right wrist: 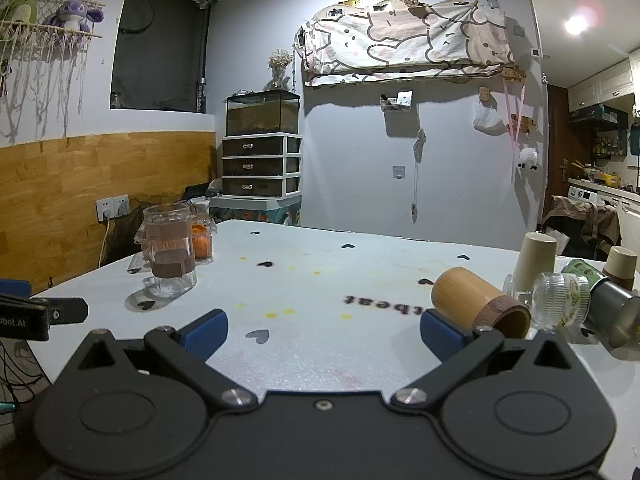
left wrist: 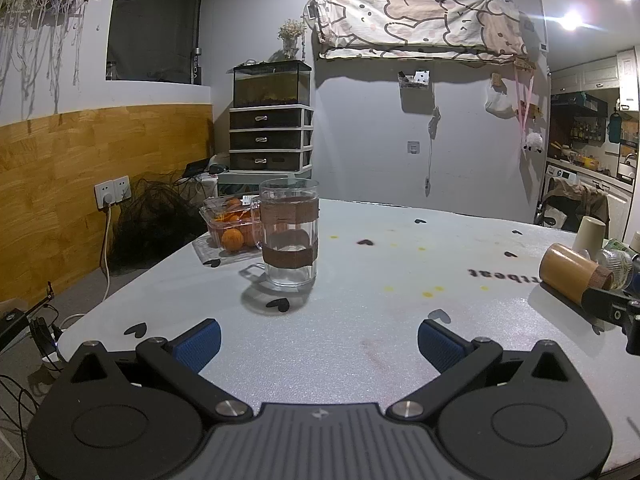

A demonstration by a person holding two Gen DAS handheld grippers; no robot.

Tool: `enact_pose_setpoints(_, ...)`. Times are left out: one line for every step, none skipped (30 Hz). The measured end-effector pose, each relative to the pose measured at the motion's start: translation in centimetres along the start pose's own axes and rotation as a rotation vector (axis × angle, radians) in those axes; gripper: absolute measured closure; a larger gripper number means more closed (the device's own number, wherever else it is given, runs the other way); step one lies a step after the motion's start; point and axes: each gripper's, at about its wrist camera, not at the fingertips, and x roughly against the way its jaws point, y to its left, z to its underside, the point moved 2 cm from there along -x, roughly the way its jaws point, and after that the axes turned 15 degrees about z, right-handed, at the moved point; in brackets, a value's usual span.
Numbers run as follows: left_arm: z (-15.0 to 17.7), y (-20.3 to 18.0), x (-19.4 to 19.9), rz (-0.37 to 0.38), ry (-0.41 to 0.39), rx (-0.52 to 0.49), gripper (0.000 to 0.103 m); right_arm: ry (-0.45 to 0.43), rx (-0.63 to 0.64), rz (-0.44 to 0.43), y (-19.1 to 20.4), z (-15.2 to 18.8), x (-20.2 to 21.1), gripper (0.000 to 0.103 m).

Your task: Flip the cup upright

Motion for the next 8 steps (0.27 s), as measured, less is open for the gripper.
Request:
enact_pose_setpoints(0.00, 0.00, 0.00, 0.000, 0.000, 0.000, 0.000, 0.000, 0.000, 0.000, -0.01, 0.00, 0.00, 0.000)
enact_pose_setpoints(-0.02, 0.03, -0.01, 0.000, 0.001, 0.000, 0.000, -0.001, 0.000, 0.000, -0.01, 0.00, 0.00, 0.000)
enact_pose_setpoints(0.00, 0.00, -0.01, 0.000, 0.001, 0.001, 0.000, -0.001, -0.001, 0.000, -0.01, -0.02, 0.02, 0.000)
enact_pose_setpoints(0.01, 0.00, 0.00, 0.000, 0.000, 0.001, 0.000, 0.000, -0.001, 0.000, 0.00, -0.01, 0.00, 0.000)
enact_pose_setpoints(0.01, 0.04, 0.00, 0.000, 0.001, 0.002, 0.000, -0.001, 0.000, 0.000, 0.02, -0.01, 0.01, 0.000)
enact_pose_setpoints(0.00, 0.01, -0.01, 0.000, 0.001, 0.001, 0.000, 0.000, 0.000, 0.000, 0.00, 0.00, 0.00, 0.000)
enact_pose_setpoints(-0.01, 0.00, 0.01, -0.001, 0.000, 0.001, 0.000, 0.000, 0.000, 0.000, 0.00, 0.00, 0.00, 0.000)
enact_pose_setpoints(0.00, 0.00, 0.00, 0.000, 0.000, -0.001, 0.000, 0.000, 0.000, 0.000, 0.00, 0.00, 0.00, 0.000)
